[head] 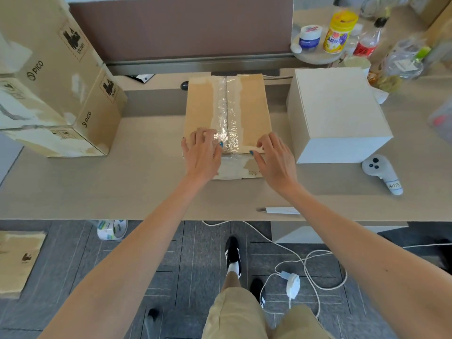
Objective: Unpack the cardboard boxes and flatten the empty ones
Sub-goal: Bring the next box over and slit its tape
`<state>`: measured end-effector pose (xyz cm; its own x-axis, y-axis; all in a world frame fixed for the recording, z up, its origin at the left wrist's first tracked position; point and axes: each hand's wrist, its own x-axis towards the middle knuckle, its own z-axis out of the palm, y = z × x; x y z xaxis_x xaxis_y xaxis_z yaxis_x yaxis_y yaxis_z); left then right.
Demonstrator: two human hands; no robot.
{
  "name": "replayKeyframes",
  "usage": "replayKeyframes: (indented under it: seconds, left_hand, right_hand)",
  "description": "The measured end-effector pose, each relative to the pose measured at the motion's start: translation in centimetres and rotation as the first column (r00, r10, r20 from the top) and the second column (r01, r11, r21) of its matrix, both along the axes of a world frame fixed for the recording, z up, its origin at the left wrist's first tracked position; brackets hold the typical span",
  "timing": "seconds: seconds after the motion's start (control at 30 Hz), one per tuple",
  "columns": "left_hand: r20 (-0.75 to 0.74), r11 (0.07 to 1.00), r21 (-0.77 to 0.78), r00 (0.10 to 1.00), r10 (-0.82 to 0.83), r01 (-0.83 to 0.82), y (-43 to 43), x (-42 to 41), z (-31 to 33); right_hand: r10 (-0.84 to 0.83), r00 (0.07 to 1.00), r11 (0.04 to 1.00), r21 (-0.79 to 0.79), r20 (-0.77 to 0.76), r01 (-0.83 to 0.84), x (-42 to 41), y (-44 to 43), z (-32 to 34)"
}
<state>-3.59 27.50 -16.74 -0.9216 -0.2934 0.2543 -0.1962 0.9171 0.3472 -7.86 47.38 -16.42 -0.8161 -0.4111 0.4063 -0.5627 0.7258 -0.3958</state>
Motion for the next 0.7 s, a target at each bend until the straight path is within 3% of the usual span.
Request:
replayKeyframes:
  seconds: [0.17, 0.33, 0.5, 0.7]
  left_hand:
    - [0.285, 0.975, 0.091, 0.944, 0.167, -0.201, 0.0, -2.5, 0.9]
    - [0.431, 0.949, 0.097, 0.872, 0.233, -0.301, 0.1, -5.0, 1.3]
    - [0.475, 0.932, 0.155, 0.852, 0.22, -0.328, -0.3, -6.1, 2.3]
    - [0.544, 0.955, 0.03, 0.807, 0.231, -0.294, 0.1, -6.8, 3.6]
  right_hand:
    - [-0.033, 0.999, 0.995, 0.088, -0.04, 0.037, -2.7, -2.3, 0.3]
    - [-0.015, 0.986, 0.972, 0.234, 0.165, -0.024, -3.9, -3.4, -0.9]
    - [-0.023, 0.967, 0.951, 0.305, 0.254, -0.058, -4.2, -3.4, -1.0]
    - [-0.012, 0.946, 0.94, 0.326, 0.324, -0.1, -4.3, -3.2, -0.5]
